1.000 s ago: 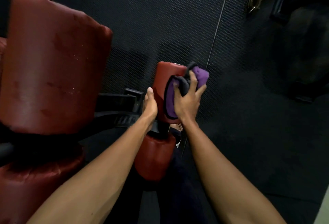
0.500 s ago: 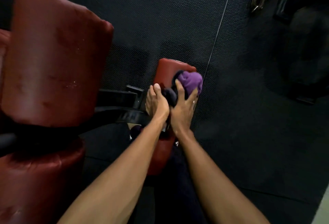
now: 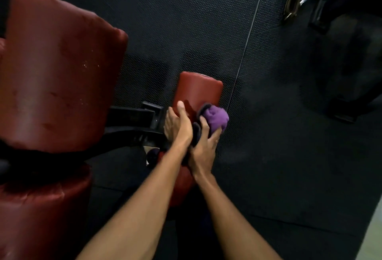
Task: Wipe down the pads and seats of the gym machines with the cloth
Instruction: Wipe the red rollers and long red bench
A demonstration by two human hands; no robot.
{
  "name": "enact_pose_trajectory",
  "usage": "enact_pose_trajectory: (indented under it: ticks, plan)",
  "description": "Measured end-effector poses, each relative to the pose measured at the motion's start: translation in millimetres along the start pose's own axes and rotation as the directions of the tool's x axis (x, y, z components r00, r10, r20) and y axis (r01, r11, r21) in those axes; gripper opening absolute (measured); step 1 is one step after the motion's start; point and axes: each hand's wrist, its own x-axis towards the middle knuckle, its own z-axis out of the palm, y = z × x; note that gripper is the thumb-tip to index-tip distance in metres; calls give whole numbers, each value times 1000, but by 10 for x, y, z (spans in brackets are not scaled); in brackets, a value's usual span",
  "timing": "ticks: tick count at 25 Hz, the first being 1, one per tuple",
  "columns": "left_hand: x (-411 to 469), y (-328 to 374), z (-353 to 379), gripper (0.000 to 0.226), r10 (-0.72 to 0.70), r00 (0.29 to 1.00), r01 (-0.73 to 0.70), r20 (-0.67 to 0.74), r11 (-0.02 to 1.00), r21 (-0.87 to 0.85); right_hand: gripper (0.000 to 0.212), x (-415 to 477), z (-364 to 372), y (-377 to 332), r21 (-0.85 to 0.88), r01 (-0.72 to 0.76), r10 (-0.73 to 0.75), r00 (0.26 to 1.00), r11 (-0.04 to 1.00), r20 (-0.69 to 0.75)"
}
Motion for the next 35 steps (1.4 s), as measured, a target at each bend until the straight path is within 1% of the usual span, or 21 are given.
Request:
enact_pose_trajectory:
  ticks: [2, 3, 4, 6, 7, 8, 10, 12, 13, 15, 18, 19, 21, 23, 25, 26, 28, 30, 32, 33, 35]
  plan:
    - [-123, -32, 15, 70, 48, 999, -47, 20, 999, -16, 62, 438, -93, -185, -90, 169, -171, 985, 982, -18]
    - [-96, -52, 21, 69, 51, 998, -51, 46, 999, -15, 63, 691, -137, -294, -129, 201, -212, 975, 971, -73]
    - [-9, -75, 24, 70, 49, 997, -48, 59, 999, -12, 61, 923, -167, -391, -103, 180, -193, 972, 978, -137]
    - [146, -58, -38, 72, 30, 997, -29, 71, 999, -20, 56, 1217, -188, -467, 75, 28, -6, 963, 997, -269]
    - [255, -65, -61, 77, 19, 994, -14, 103, 998, -53, 55, 1236, -180, -434, 162, -30, 78, 951, 986, -298]
    - [372, -115, -72, 87, -16, 991, 31, 136, 994, -109, 55, 1153, -154, -354, 214, -89, 151, 943, 973, -295]
    - [699, -329, 6, 119, -120, 974, 160, 191, 964, -213, 59, 791, -113, -124, 269, -181, 247, 940, 946, -236]
    - [898, -472, 118, 134, -207, 962, 246, 176, 939, -240, 63, 321, 19, 133, 238, -233, 270, 953, 943, -138]
    - [793, -405, 103, 130, -215, 966, 242, 144, 947, -210, 65, 86, 59, 189, 181, -213, 232, 969, 960, -90]
    - [266, -56, -35, 106, -152, 986, 161, 68, 975, -153, 64, -132, 107, 188, 63, -71, 71, 997, 995, -1]
    - [-364, 30, -16, 68, 47, 998, -41, 33, 984, -174, 60, 412, -45, -60, -107, 197, -195, 980, 975, 33]
    - [-419, -5, -8, 64, 95, 995, -89, 26, 981, -170, 63, 665, -133, -185, -144, 221, -220, 975, 965, 20]
    - [-266, -90, 42, 66, 106, 993, -96, 49, 980, -177, 62, 1097, -305, -365, -56, 110, -114, 990, 992, -86]
    - [24, -130, 3, 87, 46, 998, -37, 34, 970, -242, 59, 1242, -366, -390, 163, -88, 118, 976, 983, -184]
    - [449, -286, 28, 106, -43, 993, 75, 113, 950, -304, 64, 999, -278, -226, 243, -251, 293, 943, 937, -157]
    - [647, -343, 66, 105, -73, 983, 130, 171, 926, -355, 65, 772, -204, -103, 235, -270, 305, 943, 934, -130]
    - [800, -348, 95, 94, -112, 964, 205, 240, 890, -408, 69, 234, -53, 76, 176, -188, 204, 976, 966, -79]
    - [699, -323, 127, 106, -170, 941, 282, 293, 873, -398, 72, -52, 17, 134, 75, -89, 88, 996, 993, 15]
    - [421, -252, 129, 115, -168, 981, 192, 102, 927, -321, 67, 106, 9, 31, -29, 38, -36, 998, 999, 54]
    - [201, -144, 70, 109, -138, 990, 143, 38, 955, -258, 66, 304, -27, -64, -70, 116, -113, 993, 991, 39]
    - [-133, 15, 8, 82, -13, 999, 22, 51, 985, -173, 66, 799, -123, -301, -127, 214, -221, 974, 969, -47]
